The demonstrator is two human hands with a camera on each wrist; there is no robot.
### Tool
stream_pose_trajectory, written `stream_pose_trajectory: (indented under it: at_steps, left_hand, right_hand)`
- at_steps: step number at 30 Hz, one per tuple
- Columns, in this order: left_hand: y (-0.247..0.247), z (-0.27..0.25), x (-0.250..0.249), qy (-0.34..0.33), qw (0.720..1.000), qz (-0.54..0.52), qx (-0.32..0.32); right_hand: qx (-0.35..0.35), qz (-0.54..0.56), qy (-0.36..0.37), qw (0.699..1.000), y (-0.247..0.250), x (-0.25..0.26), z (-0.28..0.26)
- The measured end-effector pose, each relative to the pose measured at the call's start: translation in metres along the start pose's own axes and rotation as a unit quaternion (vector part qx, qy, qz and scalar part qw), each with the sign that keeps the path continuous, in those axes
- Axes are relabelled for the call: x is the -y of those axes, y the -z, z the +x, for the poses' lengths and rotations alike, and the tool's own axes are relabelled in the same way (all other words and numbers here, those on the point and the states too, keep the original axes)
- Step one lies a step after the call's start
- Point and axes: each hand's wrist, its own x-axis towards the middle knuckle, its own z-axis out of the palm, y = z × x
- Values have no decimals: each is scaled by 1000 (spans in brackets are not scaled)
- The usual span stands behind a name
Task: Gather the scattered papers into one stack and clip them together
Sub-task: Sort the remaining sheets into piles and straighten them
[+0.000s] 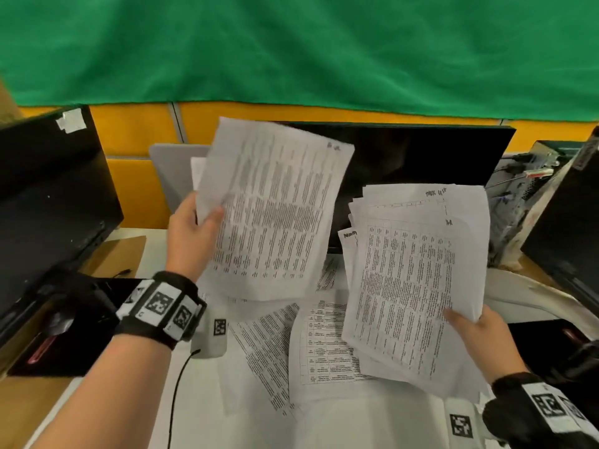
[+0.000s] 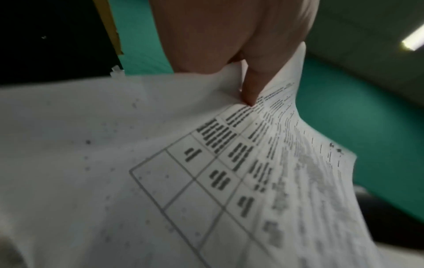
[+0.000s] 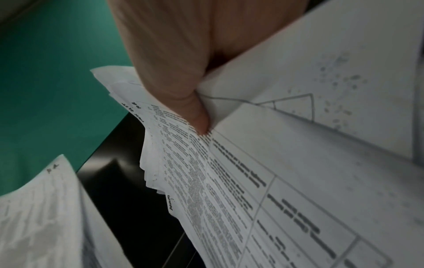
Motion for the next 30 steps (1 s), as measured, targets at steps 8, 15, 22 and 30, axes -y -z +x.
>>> stream_pose_trajectory:
  at_steps: [8, 15, 22, 30]
  left_hand:
    - [-31, 3, 9, 143, 983, -67, 89]
    - [-87, -37, 53, 249, 952, 9, 178]
    - [-69, -50, 72, 406, 827, -148, 360]
    - [-96, -100, 78, 389, 856, -168, 297]
  right_hand:
    - [93, 86, -7, 992, 0, 20, -16]
    - [152, 179, -80, 969, -17, 13, -25]
    - [135, 237, -125, 954, -19, 5, -31]
    - [182, 246, -141, 941, -32, 10, -33]
